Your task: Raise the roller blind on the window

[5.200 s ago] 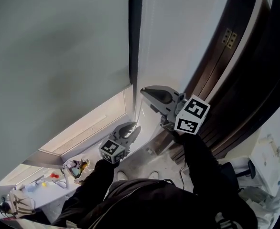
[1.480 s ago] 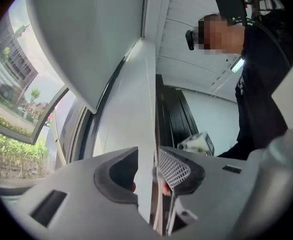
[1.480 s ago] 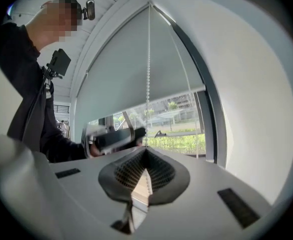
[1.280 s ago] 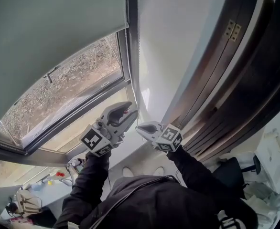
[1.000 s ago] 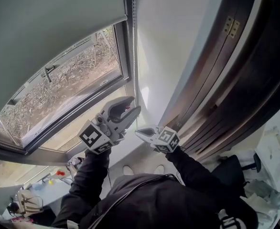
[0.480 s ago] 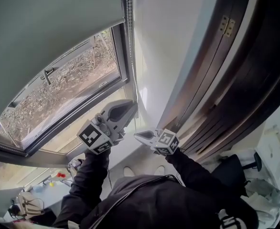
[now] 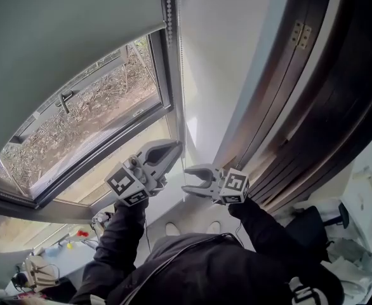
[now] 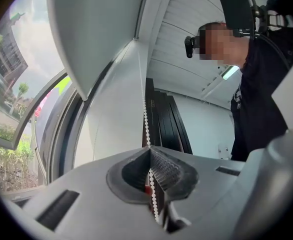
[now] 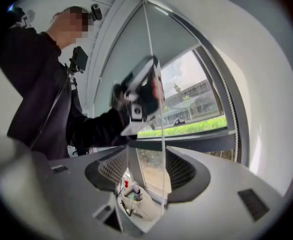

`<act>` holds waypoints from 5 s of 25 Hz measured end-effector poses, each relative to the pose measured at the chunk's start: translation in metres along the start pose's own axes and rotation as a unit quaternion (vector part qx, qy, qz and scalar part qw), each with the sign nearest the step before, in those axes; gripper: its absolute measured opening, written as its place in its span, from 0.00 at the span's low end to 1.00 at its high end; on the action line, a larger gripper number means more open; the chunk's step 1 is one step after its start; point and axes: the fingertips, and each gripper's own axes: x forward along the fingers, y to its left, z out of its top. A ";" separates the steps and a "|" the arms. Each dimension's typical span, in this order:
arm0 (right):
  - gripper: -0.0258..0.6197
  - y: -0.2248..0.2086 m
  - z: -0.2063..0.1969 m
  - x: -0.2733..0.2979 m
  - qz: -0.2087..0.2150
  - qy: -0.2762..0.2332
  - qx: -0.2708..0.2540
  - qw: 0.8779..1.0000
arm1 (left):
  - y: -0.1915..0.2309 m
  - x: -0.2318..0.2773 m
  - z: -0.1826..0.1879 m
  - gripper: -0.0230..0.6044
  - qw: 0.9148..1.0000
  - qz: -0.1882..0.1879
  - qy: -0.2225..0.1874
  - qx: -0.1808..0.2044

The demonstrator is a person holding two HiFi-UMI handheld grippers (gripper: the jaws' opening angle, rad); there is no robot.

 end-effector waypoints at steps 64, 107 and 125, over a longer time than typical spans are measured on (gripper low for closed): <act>0.05 -0.014 -0.058 0.006 0.006 0.086 0.059 0.995 | -0.021 0.016 0.002 0.09 0.998 0.006 0.065 0.028; 0.37 0.000 0.043 -0.021 -0.026 -0.012 -0.010 1.000 | -0.056 -0.068 -0.240 0.05 0.979 0.038 0.194 -0.049; 0.22 -0.004 0.045 -0.017 -0.052 -0.036 -0.004 0.998 | -0.019 -0.099 -0.151 0.12 0.982 0.148 0.116 -0.023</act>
